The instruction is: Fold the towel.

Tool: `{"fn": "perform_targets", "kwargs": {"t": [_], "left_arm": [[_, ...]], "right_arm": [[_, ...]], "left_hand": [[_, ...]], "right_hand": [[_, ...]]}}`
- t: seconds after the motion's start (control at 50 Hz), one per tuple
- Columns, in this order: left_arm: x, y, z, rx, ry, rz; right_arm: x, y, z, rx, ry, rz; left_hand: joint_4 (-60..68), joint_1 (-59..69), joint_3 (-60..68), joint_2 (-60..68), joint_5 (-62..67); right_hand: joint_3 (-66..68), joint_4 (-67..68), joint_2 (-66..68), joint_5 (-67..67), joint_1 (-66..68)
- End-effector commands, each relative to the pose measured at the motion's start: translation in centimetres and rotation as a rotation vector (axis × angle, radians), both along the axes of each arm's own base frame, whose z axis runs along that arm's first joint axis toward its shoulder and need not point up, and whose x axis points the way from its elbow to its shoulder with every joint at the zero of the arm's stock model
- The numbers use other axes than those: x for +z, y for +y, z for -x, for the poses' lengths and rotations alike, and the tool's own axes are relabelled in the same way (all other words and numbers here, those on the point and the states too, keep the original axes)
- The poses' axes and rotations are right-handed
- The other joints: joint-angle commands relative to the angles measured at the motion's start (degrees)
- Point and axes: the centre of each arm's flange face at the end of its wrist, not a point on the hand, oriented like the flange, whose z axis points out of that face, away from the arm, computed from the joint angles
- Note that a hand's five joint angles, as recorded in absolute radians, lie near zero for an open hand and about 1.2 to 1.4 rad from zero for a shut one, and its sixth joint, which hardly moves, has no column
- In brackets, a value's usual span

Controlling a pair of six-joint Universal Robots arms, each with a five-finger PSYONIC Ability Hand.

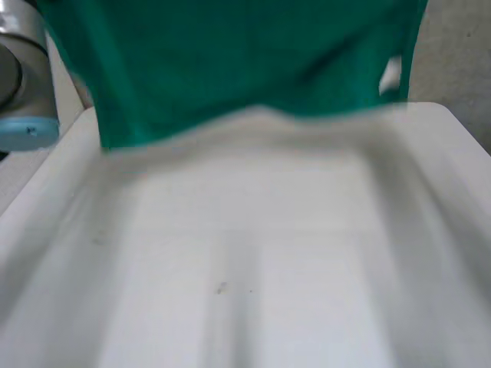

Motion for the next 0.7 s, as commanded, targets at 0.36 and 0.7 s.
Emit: {"fn": "perform_targets", "kwargs": {"t": [0.36,0.7], "left_arm": [[-23.7,1.9,-0.5,-0.053,-0.099,-0.630],[-25.6,8.1,-1.9,-0.077,-0.224,-0.761]], "right_arm": [[-27.0,0.6,-0.9,0.071,0.296,-0.800],[-29.0,4.6,0.5,0.087,0.314,-0.911]], "left_hand": [[11.4,15.6,11.6,11.3,14.7],[-27.6,-23.4,-27.4,-27.7,-24.3]], "right_hand": [[12.2,11.8,12.6,13.3,24.5],[-15.2,-15.5,-14.8,-14.0,-2.9]]}}
